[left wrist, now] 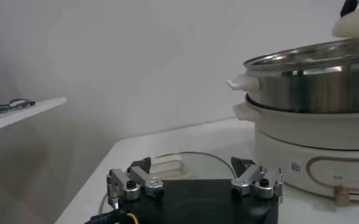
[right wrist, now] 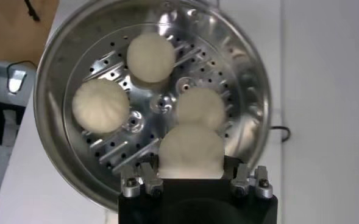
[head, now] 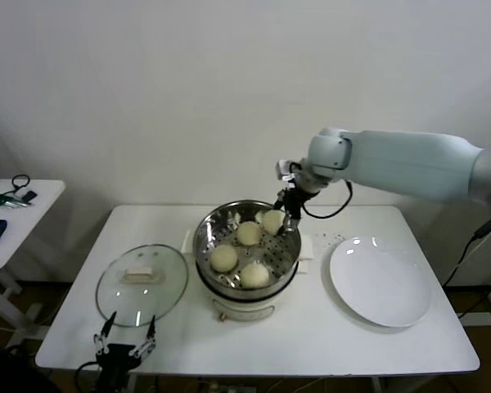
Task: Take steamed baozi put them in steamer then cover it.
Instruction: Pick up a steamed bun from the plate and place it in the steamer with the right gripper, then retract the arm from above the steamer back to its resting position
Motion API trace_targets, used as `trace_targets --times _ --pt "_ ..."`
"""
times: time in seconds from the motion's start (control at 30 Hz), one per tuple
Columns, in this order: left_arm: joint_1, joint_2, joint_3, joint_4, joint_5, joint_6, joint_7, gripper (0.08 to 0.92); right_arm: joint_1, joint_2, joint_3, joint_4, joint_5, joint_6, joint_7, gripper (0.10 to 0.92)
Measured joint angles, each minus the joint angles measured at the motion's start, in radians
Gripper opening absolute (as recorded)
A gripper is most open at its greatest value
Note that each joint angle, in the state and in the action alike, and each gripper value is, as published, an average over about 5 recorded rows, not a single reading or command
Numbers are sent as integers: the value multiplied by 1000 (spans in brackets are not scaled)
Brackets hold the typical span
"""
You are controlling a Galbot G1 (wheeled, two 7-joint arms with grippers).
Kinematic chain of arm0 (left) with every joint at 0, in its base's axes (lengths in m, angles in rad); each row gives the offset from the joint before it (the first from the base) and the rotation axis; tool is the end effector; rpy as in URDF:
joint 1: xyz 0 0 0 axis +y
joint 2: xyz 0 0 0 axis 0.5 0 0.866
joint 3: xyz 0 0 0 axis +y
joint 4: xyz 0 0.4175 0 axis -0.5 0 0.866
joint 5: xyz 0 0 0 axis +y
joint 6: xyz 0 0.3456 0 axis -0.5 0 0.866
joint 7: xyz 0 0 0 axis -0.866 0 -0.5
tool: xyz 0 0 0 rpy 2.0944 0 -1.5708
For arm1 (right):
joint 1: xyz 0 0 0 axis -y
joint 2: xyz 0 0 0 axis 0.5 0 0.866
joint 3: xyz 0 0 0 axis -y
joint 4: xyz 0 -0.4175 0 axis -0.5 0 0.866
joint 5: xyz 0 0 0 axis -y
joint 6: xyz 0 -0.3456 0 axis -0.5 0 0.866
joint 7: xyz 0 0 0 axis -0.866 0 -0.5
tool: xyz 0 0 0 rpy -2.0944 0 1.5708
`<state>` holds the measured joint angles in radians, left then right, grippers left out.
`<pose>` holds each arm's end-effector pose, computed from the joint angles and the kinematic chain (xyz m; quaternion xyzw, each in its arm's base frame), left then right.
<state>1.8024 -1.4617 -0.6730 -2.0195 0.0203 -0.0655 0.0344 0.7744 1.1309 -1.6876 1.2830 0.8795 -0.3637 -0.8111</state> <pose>0.0453 0.0752 -0.4011 0.0090 -0.9884 -0.0959 0.1177 0.6107 0.0209 -0.0480 0.5473 -0.5692 0.4967 0.3602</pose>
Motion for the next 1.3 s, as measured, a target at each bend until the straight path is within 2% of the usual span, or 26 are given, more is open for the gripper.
trace_targets --times 0.5,0.77,1.3 --pt "-15 9 -1 9 -15 2 1 823 -45 43 -62 -19 -6 -16 10 700" --pt "-22 13 3 14 -15 5 1 823 -54 42 -53 -22 -4 -21 6 818" --pt "-24 11 4 15 0 6 -2 823 -25 -22 20 -8 -7 19 -53 823"
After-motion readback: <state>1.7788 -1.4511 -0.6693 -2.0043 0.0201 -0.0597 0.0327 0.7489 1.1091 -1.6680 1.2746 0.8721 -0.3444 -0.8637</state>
